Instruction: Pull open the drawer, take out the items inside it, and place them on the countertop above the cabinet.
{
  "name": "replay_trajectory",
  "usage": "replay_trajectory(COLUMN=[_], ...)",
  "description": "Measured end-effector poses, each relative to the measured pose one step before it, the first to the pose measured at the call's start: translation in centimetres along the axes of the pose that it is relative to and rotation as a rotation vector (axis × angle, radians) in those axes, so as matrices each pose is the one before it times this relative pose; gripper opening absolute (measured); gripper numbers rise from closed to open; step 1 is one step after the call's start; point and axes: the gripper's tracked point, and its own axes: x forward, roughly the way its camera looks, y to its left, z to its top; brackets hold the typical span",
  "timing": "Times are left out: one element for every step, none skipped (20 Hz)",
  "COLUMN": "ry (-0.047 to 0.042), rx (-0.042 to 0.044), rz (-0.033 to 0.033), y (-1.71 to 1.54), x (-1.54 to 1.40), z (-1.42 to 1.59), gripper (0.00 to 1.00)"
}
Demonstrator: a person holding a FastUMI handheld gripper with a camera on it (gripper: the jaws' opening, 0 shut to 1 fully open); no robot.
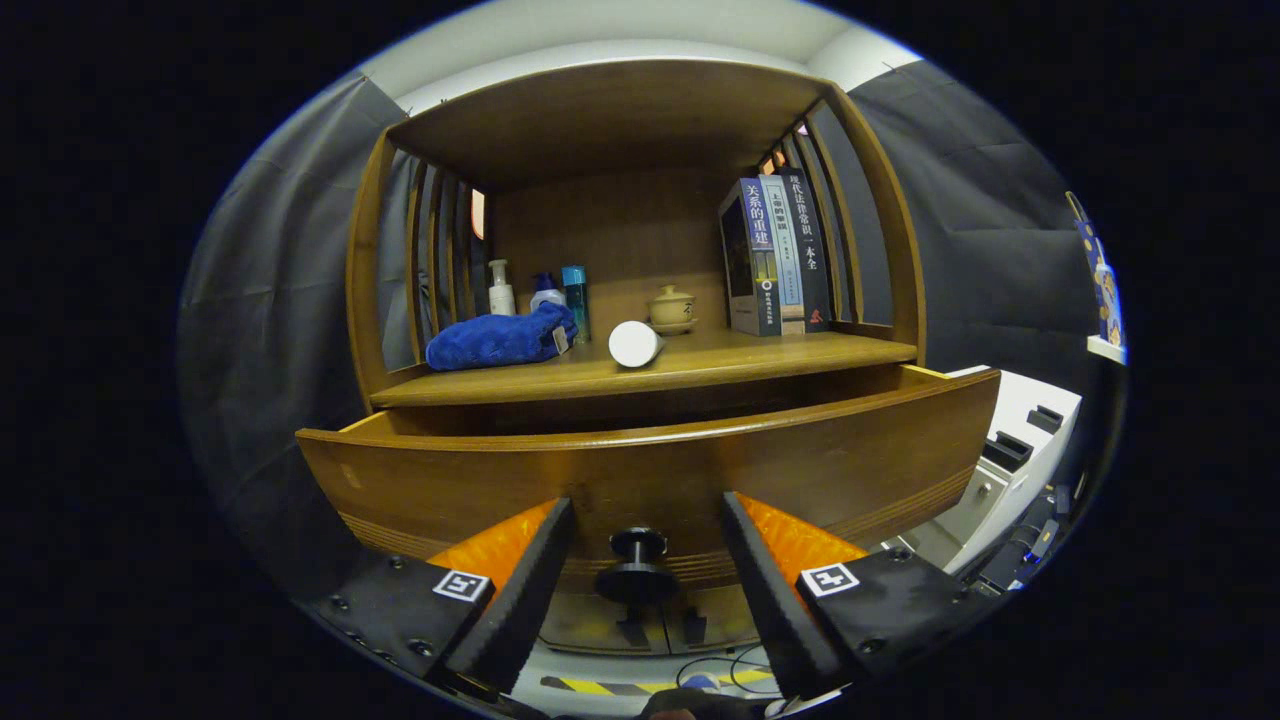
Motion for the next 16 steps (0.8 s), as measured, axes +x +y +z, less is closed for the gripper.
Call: replay_trajectory(ry=[-0.00397, 0.00272, 0.00298, 0.00445, 0.00459, -0.00225, 0.00088, -0.00287, 0.00803, 0.00570, 0.00830, 0.00621, -0.02080, -0.00817, -0.01190, -0.00761], rx=[-0.00202, -0.01272, -0.01820, -0.02183, -0.02454, -0.02331, -0.01321, 0.01011, 0.02180, 0.01664, 0.01225, 0.00842, -0.00208, -0.03346, -0.02617, -0.01335], rz=[0.00005, -0.00119, -0.00215, -0.00274, -0.00387, -0.00478, -0.00406, -0.00198, 0.00033, 0.00349, 0.00363, -0.00134, -0.00269, -0.00127, 0.01965, 0.02446], y=[0.058, -0.128, -0.073, -0.042, 0.004, -0.033, -0.019, 0.084, 0.197, 0.095, -0.057, -0.073, 0.200, -0.020, 0.286, 0.237], x=[0.761, 0.981, 0.917, 0.937, 0.792, 0.706, 0.497, 0.586, 0.749, 0.321, 0.684, 0.376, -0.112, -0.007, -0.255, -0.313], z=[0.211, 0.108, -0.002, -0.025, -0.023, 0.050, -0.024, 0.117, -0.071, -0.024, -0.060, -0.033, -0.042, -0.109, -0.001, 0.508], gripper=[0.97, 0.97, 0.97, 0.97, 0.97, 0.97, 0.97, 0.97, 0.97, 0.97, 0.97, 0.97, 0.97, 0.97, 0.98, 0.98])
